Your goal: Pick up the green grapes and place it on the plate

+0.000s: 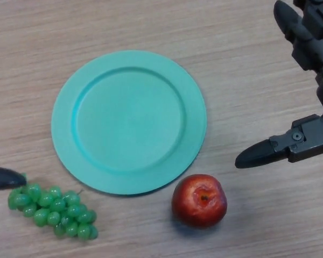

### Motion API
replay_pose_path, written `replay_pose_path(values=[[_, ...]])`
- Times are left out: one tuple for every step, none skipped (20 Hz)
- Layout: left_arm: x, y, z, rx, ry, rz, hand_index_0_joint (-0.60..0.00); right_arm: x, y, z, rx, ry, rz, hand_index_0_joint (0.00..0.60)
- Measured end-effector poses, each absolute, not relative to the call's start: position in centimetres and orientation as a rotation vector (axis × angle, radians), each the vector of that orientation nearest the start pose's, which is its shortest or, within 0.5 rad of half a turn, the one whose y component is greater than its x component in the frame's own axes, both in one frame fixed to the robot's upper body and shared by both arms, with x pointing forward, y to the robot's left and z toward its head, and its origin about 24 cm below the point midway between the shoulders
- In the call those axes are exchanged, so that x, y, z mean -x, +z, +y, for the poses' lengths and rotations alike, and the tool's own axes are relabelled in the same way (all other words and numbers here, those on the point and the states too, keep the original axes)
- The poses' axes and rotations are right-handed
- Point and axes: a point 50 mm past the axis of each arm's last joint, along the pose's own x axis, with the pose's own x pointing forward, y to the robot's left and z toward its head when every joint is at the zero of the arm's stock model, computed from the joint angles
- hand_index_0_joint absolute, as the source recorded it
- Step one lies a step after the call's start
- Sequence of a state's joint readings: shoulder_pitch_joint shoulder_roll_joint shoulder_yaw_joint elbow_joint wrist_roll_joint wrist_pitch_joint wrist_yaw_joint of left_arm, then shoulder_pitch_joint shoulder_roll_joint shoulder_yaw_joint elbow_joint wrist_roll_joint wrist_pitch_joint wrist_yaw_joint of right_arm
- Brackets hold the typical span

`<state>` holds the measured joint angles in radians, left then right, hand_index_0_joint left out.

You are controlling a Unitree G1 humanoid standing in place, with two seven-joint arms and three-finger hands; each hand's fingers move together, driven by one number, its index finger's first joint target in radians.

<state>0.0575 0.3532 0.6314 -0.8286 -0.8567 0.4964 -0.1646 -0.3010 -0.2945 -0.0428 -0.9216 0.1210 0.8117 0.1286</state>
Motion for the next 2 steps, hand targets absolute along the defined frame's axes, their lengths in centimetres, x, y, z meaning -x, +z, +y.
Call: replay_pose_path(values=[[-17.67,21.35,24.12,0.155,-0.146,-0.455,0.0,-22.08,23.09,-14.56,0.247,0.24,-0.386,0.0],[-17.68,21.2,24.14,0.156,-0.136,-0.452,0.0,-22.08,23.08,-14.71,0.246,0.233,-0.385,0.0]])
